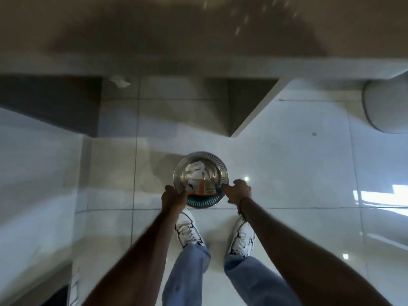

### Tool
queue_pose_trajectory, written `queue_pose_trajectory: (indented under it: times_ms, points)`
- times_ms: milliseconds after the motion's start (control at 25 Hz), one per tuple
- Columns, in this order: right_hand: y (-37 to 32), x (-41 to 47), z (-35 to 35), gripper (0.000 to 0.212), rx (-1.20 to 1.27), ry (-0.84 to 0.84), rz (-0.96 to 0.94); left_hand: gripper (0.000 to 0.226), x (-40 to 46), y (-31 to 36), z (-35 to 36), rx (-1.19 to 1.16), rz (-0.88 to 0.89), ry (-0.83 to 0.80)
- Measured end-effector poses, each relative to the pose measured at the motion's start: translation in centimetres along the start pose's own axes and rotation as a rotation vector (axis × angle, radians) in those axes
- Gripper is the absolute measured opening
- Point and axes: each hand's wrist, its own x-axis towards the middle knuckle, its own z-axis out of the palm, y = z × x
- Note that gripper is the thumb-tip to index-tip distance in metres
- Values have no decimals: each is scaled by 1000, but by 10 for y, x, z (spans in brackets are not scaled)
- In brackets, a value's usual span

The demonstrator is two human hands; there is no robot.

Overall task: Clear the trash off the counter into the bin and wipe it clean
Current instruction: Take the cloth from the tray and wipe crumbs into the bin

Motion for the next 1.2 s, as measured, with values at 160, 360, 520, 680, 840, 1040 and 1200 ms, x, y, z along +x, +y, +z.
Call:
queue_pose_trajectory:
  times_ms: [160,360,520,680,840,1040,1200]
  points:
    - [4,27,22,30,-159,41,-52,54,27,-13,9,4,-2,-17]
    - [-13,-33,-19,22,-258,41,-72,45,-29,-14,-21,-5,-32,-82]
    - [-39,-141,-92,30,-358,0,-123,41,-129,11,-85,0,20,-91]
    - [-72,-243,-148,37,-458,-3,-221,38,-231,44,-160,-11,86,-242]
    - [-102,-310,-178,40,-395,146,-379,39,-285,60,-195,-136,93,-332]
    - [-170,-358,-202,13,-160,435,-938,56,-304,86,-205,-190,2,-274]
    - [-270,-335,-242,44,13,575,-1040,63,-300,96,-206,-238,-35,-187]
